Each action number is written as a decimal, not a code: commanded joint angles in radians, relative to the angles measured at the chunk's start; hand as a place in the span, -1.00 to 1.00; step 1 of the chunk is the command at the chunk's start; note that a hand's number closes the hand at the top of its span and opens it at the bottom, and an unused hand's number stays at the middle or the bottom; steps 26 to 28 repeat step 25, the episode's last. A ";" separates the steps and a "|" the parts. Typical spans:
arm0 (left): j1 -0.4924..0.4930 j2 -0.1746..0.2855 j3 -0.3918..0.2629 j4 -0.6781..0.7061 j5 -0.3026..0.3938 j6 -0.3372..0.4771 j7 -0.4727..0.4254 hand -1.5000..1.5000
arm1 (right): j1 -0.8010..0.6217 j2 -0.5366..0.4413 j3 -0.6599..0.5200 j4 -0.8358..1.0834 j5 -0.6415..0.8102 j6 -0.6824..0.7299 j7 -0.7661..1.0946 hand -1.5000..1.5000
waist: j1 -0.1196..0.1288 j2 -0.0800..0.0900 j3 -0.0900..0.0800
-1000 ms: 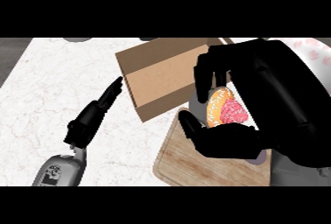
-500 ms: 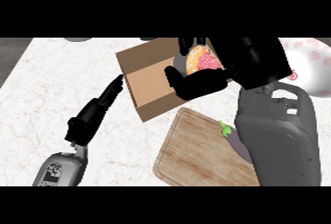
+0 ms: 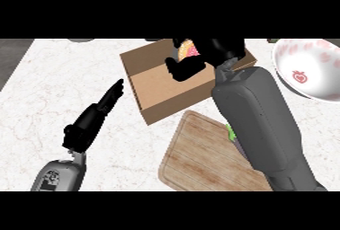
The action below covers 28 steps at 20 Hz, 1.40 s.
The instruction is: Pick the cupcake from the cutting board and place it in the cardboard box
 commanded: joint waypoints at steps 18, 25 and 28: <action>-0.005 -0.013 0.002 -0.029 -0.003 -0.016 0.035 0.00 | -0.074 0.019 -0.272 0.517 -0.380 -0.323 -0.287 -1.00 | 0.007 0.002 0.002; 0.022 -0.014 0.003 -0.023 -0.003 -0.020 -0.001 0.00 | -0.079 -0.033 -0.478 0.507 -0.631 -0.252 -0.360 -1.00 | -0.001 -0.001 0.001; 0.022 -0.014 0.003 -0.023 -0.003 -0.020 -0.001 0.00 | -0.079 -0.033 -0.478 0.507 -0.631 -0.252 -0.360 -1.00 | -0.001 -0.001 0.001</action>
